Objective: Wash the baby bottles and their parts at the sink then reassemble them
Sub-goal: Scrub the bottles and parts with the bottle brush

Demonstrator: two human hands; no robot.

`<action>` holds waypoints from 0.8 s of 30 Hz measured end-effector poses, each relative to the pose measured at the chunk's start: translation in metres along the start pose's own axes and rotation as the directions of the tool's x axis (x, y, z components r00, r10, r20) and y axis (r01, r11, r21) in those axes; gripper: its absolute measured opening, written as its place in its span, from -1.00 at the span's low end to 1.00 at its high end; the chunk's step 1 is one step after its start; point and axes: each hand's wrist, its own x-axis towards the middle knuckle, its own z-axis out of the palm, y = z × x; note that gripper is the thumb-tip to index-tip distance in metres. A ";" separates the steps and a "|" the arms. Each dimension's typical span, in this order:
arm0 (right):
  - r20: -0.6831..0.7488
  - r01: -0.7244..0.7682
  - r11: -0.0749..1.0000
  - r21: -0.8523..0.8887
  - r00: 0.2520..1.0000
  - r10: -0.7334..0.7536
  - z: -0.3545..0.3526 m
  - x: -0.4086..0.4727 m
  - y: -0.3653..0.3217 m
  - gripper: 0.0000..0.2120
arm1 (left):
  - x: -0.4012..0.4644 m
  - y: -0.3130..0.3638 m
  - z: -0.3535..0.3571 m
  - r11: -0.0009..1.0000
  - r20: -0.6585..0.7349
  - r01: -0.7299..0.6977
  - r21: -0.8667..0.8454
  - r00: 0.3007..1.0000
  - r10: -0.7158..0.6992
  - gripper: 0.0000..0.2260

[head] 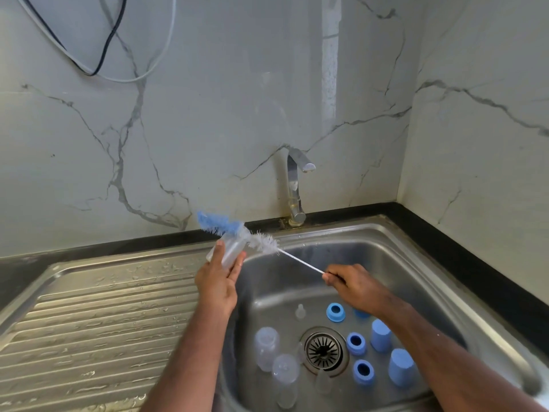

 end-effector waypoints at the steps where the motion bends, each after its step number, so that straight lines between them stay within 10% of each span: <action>1: -0.013 0.003 1.000 -0.002 1.000 -0.003 0.002 0.002 -0.001 -0.76 | 0.000 0.000 -0.001 0.998 0.011 0.003 0.056 1.000 -0.004 -0.72; 5: -0.090 0.022 0.999 0.027 0.996 -0.019 0.015 0.012 -0.016 -0.73 | 0.000 -0.013 0.002 0.940 0.105 -0.022 0.341 0.994 -0.015 -0.60; 11: 0.014 -0.013 0.998 0.064 1.000 0.012 -0.008 0.001 0.009 -0.75 | 0.007 0.000 -0.007 0.997 0.136 0.025 0.067 0.990 -0.033 -0.63; 16: -0.112 0.021 0.997 0.068 0.994 -0.013 0.008 0.012 -0.009 -0.76 | -0.006 -0.010 0.002 0.964 0.305 0.029 0.264 0.946 -0.112 -0.38; 21: 0.018 -0.015 0.992 0.125 1.000 0.013 -0.009 0.003 0.008 -0.76 | 0.003 0.001 -0.002 0.997 0.259 0.072 -0.016 0.964 -0.066 -0.58; 24: -0.002 -0.012 0.989 0.147 1.000 0.013 -0.004 0.006 0.003 -0.78 | -0.002 -0.004 -0.001 0.982 0.299 0.073 0.176 0.946 -0.124 -0.57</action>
